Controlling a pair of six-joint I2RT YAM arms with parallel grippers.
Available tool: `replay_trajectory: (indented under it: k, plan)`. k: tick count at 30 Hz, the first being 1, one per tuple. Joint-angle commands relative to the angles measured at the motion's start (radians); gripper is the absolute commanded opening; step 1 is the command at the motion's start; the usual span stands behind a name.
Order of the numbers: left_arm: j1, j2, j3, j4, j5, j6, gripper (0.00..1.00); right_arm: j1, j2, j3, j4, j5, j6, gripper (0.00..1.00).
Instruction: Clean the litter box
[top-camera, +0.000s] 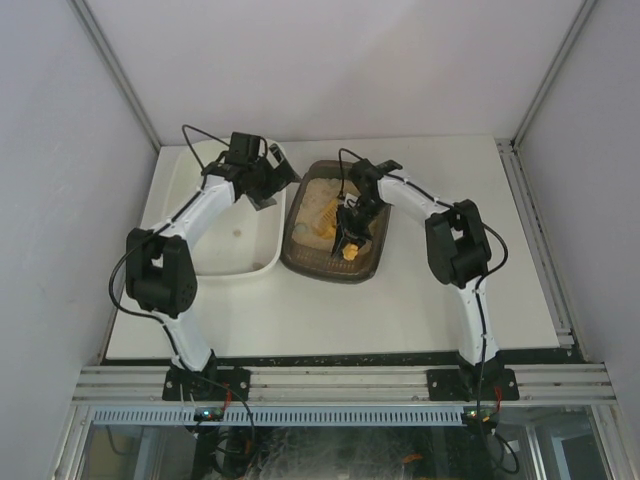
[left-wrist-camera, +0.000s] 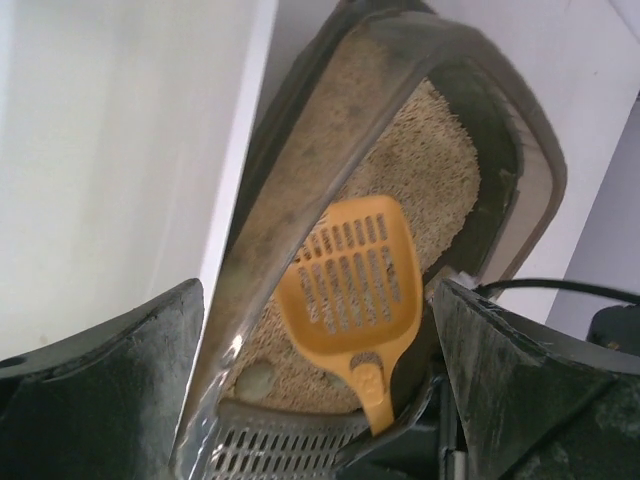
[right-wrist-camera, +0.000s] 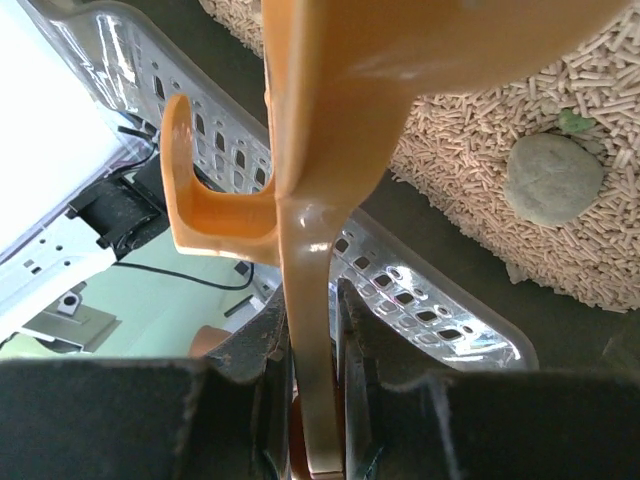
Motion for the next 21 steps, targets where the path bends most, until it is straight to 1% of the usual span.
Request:
replay_trajectory:
  k: [1, 5, 9, 14, 19, 21]
  plan:
    - [-0.016, 0.043, 0.128, 0.105, -0.039, 0.038, 1.0, 0.035, -0.037, 0.005, -0.007, 0.027, -0.047, 0.0]
    - [-0.026, 0.103, 0.175, 0.106, 0.009, 0.048, 1.0, 0.052, -0.024, 0.03, -0.022, 0.052, -0.057, 0.0]
    - [-0.044, 0.143, 0.179, 0.156, 0.047, 0.106, 1.0, 0.062, -0.017, 0.042, -0.027, 0.101, -0.066, 0.0]
    - [-0.056, 0.183, 0.178, 0.185, 0.051, 0.148, 1.0, 0.063, 0.004, 0.064, -0.034, 0.107, -0.078, 0.0]
    - [-0.059, 0.22, 0.171, 0.194, 0.081, 0.146, 1.0, 0.048, 0.02, 0.092, -0.038, 0.073, -0.084, 0.0]
    - [-0.059, 0.224, 0.154, 0.201, 0.089, 0.141, 1.0, 0.048, 0.034, 0.112, -0.036, 0.034, -0.085, 0.0]
